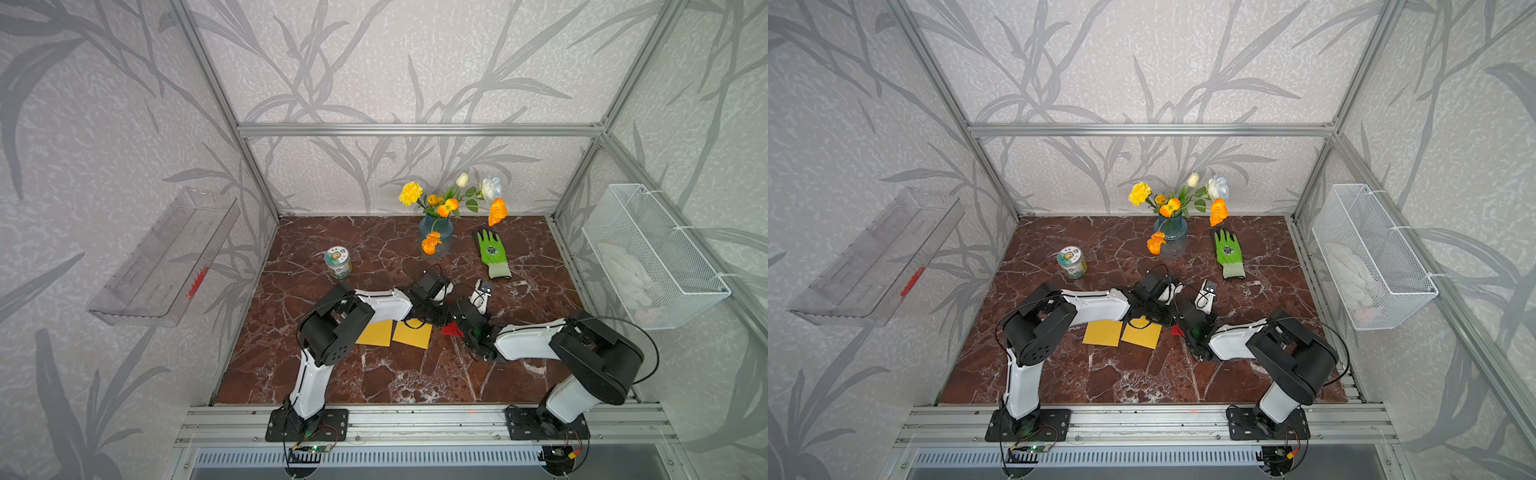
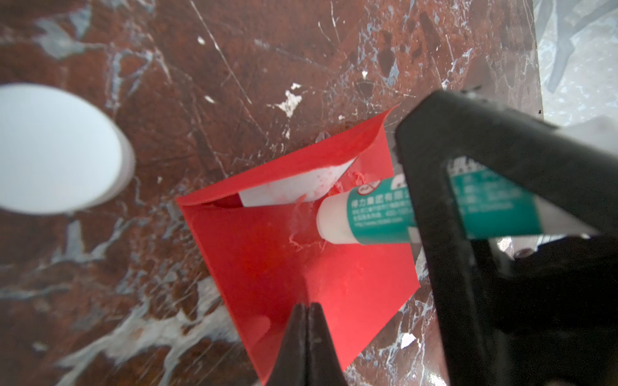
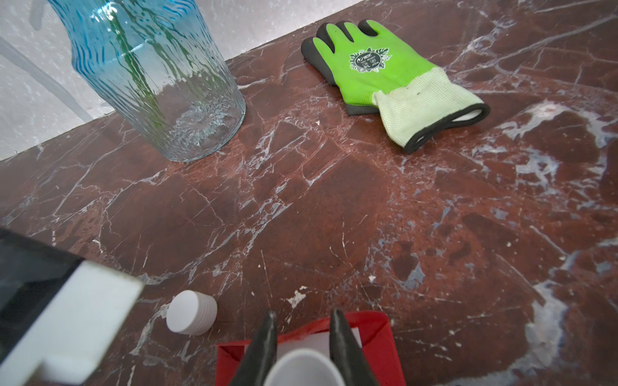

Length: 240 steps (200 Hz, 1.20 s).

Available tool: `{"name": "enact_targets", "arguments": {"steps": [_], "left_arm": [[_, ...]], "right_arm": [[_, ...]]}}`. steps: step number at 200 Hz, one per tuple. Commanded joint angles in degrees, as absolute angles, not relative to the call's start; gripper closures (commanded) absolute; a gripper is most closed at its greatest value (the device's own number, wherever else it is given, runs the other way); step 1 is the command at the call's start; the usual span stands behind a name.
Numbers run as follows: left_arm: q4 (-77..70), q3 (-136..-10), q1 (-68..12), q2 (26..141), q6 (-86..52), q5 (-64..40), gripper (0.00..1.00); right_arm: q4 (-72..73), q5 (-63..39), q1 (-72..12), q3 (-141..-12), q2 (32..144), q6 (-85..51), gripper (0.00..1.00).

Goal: Seal the envelope with a glue stick
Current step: Apply the envelope at the center of the board.

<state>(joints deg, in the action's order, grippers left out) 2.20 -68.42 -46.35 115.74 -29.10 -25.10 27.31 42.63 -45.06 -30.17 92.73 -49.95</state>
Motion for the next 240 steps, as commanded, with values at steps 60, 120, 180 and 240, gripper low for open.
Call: {"name": "enact_targets", "arguments": {"steps": [60, 120, 180, 240], "left_arm": [[5.2, -67.6, -46.9, 117.9, -28.7, -24.0, 1.00], [5.6, -67.7, -46.9, 118.1, -28.6, -24.4, 1.00], [6.8, -67.8, -46.8, 118.5, -28.5, -23.8, 1.00], [7.1, -67.7, -46.5, 118.5, -28.7, -23.8, 1.00]], "right_arm": [[26.6, 37.2, -48.9, -32.6, 97.1, -52.9, 1.00], [25.4, 39.5, -50.2, -32.6, 97.5, -53.0, 1.00], [27.3, 43.5, -50.2, -28.6, 94.2, -50.4, 1.00], [27.6, 41.9, -48.9, -26.2, 87.8, -49.3, 1.00]]}}
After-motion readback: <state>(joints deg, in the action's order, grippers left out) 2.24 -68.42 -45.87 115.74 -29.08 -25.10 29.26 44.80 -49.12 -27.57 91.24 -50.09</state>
